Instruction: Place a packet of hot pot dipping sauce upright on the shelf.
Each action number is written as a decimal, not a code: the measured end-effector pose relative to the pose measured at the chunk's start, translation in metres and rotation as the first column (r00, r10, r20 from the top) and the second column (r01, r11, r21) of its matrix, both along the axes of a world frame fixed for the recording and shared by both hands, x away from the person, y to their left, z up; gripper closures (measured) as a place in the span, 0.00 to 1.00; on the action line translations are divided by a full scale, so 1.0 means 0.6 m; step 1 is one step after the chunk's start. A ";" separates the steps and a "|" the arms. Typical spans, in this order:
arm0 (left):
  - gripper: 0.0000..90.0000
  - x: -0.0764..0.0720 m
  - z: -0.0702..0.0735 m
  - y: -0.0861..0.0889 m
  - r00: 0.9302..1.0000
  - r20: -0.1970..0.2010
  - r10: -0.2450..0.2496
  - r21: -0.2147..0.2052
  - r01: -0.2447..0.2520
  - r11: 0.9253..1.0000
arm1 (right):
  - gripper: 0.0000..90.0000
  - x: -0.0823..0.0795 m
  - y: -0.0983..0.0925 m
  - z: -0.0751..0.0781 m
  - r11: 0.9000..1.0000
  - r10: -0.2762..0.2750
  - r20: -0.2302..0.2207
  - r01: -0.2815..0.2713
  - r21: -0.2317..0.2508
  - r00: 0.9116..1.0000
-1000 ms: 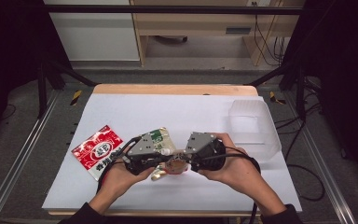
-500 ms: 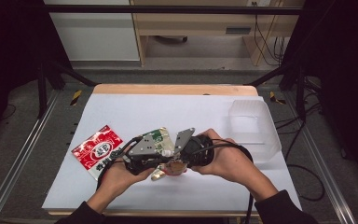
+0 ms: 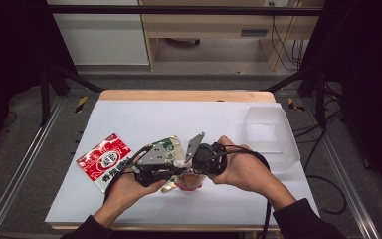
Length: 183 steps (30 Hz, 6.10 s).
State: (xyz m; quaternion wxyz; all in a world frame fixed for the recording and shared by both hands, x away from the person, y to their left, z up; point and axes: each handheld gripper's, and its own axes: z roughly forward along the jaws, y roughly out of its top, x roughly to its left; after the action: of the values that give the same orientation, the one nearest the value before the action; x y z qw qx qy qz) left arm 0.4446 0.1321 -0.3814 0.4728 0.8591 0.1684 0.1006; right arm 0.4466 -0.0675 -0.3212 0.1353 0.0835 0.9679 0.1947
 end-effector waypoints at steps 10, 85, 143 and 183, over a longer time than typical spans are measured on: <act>0.43 -0.004 -0.006 0.049 0.997 -0.004 0.082 -0.073 -0.082 0.994 | 0.99 0.018 -0.037 0.040 0.999 0.015 0.009 -0.015 0.044 1.000; 0.09 -0.029 -0.108 0.287 0.878 0.032 0.478 0.029 -0.479 0.878 | 0.99 0.082 -0.334 0.146 0.970 -0.161 0.119 0.135 0.203 0.980; 0.09 -0.024 -0.117 0.291 0.866 0.009 0.500 0.046 -0.500 0.865 | 0.98 0.105 -0.390 0.006 0.967 -0.164 -0.024 0.165 0.195 0.986; 0.08 -0.025 -0.120 0.280 0.866 0.045 0.498 0.091 -0.500 0.861 | 0.12 0.038 -0.283 0.040 0.939 -0.289 0.205 0.235 0.249 0.935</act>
State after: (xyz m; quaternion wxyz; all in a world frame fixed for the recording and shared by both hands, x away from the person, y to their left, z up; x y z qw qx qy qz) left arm 0.4295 0.2998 -0.4536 0.3890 0.8075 0.3752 0.2362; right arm 0.4693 -0.2374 -0.2974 0.2655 0.2029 0.8969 0.2896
